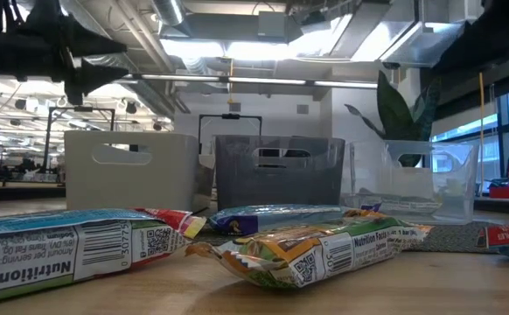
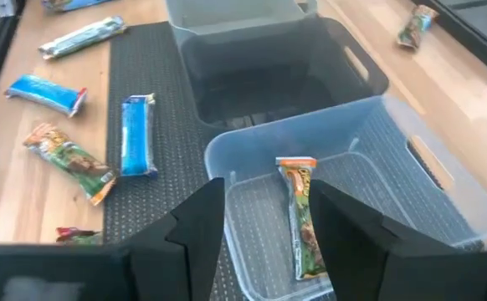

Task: Pick and place Granola Bars by type
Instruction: Put the red granola bar into the gray bin

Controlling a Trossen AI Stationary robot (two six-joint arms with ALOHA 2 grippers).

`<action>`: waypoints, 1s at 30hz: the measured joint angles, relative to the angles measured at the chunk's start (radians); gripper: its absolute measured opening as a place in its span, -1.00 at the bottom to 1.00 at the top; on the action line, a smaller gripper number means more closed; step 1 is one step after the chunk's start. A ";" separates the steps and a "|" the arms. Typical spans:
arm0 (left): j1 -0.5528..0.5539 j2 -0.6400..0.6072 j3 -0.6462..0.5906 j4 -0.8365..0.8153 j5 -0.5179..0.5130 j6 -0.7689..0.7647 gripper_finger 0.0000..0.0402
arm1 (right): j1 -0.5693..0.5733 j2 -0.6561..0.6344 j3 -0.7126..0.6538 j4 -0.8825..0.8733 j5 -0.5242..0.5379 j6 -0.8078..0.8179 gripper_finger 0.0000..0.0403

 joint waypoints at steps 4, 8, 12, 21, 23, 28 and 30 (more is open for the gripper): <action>-0.011 0.042 0.055 0.000 0.064 0.003 0.26 | 0.000 0.001 -0.024 0.008 0.012 0.000 -0.12; -0.032 0.177 0.151 -0.004 0.063 0.080 0.25 | 0.000 0.002 -0.050 0.013 0.033 0.028 -0.12; -0.060 0.374 0.320 -0.151 0.053 0.136 0.25 | -0.001 0.002 -0.059 0.014 0.061 0.027 -0.12; -0.089 0.859 0.882 -0.981 -0.005 -0.211 0.25 | -0.001 0.002 -0.059 0.015 0.062 0.028 -0.12; -0.089 0.953 0.976 -1.187 0.035 -0.332 0.25 | -0.001 0.002 -0.059 0.015 0.062 0.027 -0.12; -0.110 1.117 1.036 -1.579 0.140 -0.642 0.25 | -0.001 0.002 -0.059 0.014 0.062 0.026 -0.12; -0.133 1.152 1.013 -1.648 0.185 -0.727 0.25 | -0.001 0.002 -0.059 0.013 0.061 0.025 -0.12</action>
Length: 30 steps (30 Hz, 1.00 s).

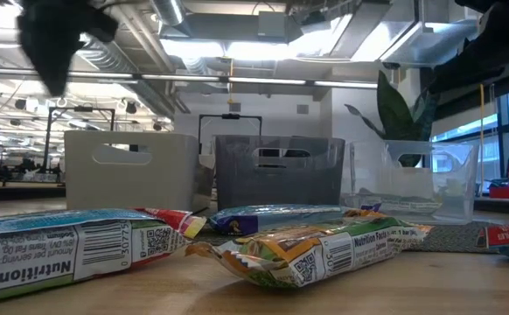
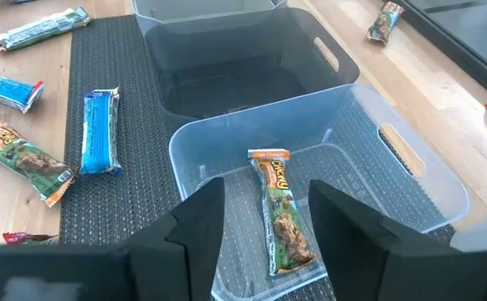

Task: Pick and place Granola Bars by type
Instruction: Put the red granola bar into the gray bin

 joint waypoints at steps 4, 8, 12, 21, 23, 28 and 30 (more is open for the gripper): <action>-0.050 0.015 -0.082 0.037 0.089 -0.122 0.25 | 0.000 0.000 0.000 -0.002 0.000 -0.001 -0.12; -0.087 0.007 -0.180 0.118 0.155 -0.215 0.23 | 0.000 0.000 0.000 -0.001 0.000 -0.001 -0.12; -0.108 -0.005 -0.271 0.180 0.184 -0.270 0.21 | 0.000 0.000 0.000 -0.001 0.000 -0.001 -0.12; -0.126 0.011 -0.324 0.246 0.190 -0.290 0.16 | 0.000 0.000 0.000 0.002 0.000 0.001 -0.12; -0.127 0.022 -0.324 0.247 0.190 -0.287 0.15 | 0.000 0.000 0.000 0.002 0.000 0.001 -0.12; -0.126 0.057 -0.324 0.247 0.210 -0.261 0.11 | 0.000 0.000 0.000 0.003 0.001 0.000 -0.12; -0.126 0.075 -0.324 0.248 0.215 -0.254 0.09 | 0.000 0.000 0.000 0.002 0.001 0.000 -0.12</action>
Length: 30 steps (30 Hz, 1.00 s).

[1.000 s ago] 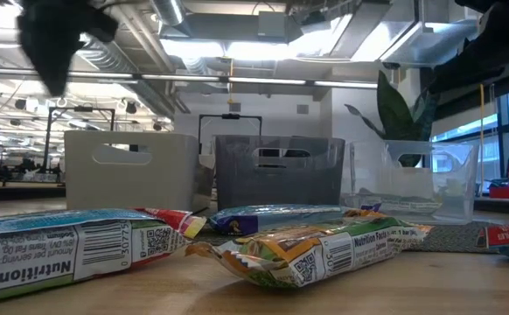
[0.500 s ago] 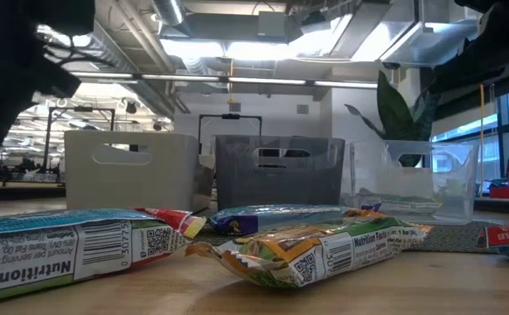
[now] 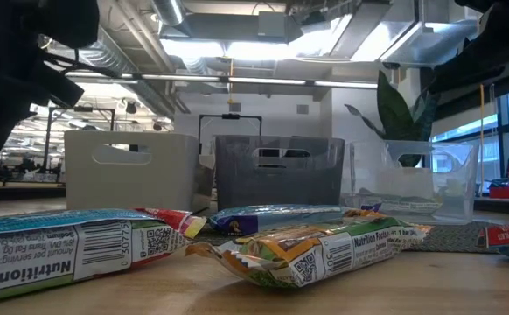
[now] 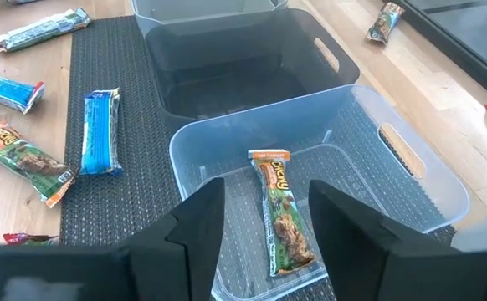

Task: Pick and place Granola Bars by type
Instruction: Put the red granola bar into the gray bin

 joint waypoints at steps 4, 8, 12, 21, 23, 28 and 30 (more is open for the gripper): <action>0.000 0.041 0.000 -0.001 0.026 0.031 0.06 | 0.000 0.000 0.000 0.000 0.000 0.000 -0.12; 0.000 0.076 0.000 -0.001 0.049 0.068 0.04 | 0.000 0.000 0.000 0.000 0.000 0.000 -0.12; 0.001 0.102 0.000 0.000 0.055 0.137 0.01 | 0.000 0.000 0.000 0.000 0.001 0.000 -0.12; 0.076 0.111 0.000 0.088 0.054 0.346 -0.02 | 0.000 0.000 0.000 0.010 0.002 0.004 -0.12; 0.099 0.111 0.000 0.088 0.054 0.375 -0.02 | 0.000 0.000 0.000 0.010 0.002 0.004 -0.12; 0.144 0.111 -0.010 0.097 0.063 0.402 -0.04 | 0.000 0.000 0.000 0.009 0.002 0.005 -0.12; 0.161 0.111 -0.030 0.103 0.065 0.438 -0.05 | 0.000 0.000 0.000 0.010 0.002 0.005 -0.12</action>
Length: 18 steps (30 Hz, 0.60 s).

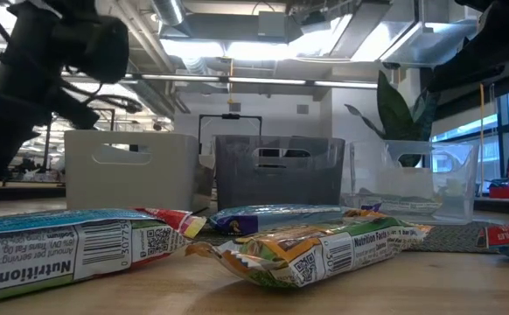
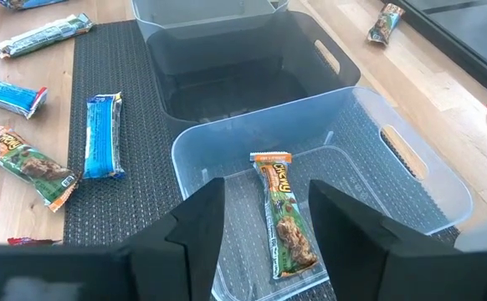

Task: Pick and place Granola Bars by type
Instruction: Put the red granola bar into the gray bin

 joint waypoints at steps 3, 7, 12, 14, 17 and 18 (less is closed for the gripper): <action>0.022 0.000 -0.025 -0.009 0.018 0.038 -0.06 | 0.000 0.000 0.000 0.000 0.000 0.000 -0.12; 0.040 0.000 -0.057 -0.004 0.076 0.049 -0.06 | 0.000 0.000 0.000 0.000 0.000 0.000 -0.12; 0.040 0.000 -0.097 0.026 0.142 0.018 -0.08 | 0.000 0.000 0.000 0.000 0.000 0.000 -0.12; 0.037 -0.002 -0.108 0.049 0.150 0.017 -0.09 | 0.000 0.000 0.000 0.000 0.000 -0.001 -0.12; 0.037 -0.002 -0.122 0.066 0.184 0.017 -0.11 | 0.000 0.000 0.000 -0.001 0.000 -0.001 -0.12; 0.037 -0.002 -0.125 0.069 0.196 0.015 -0.11 | 0.000 0.000 0.000 -0.001 0.000 -0.001 -0.12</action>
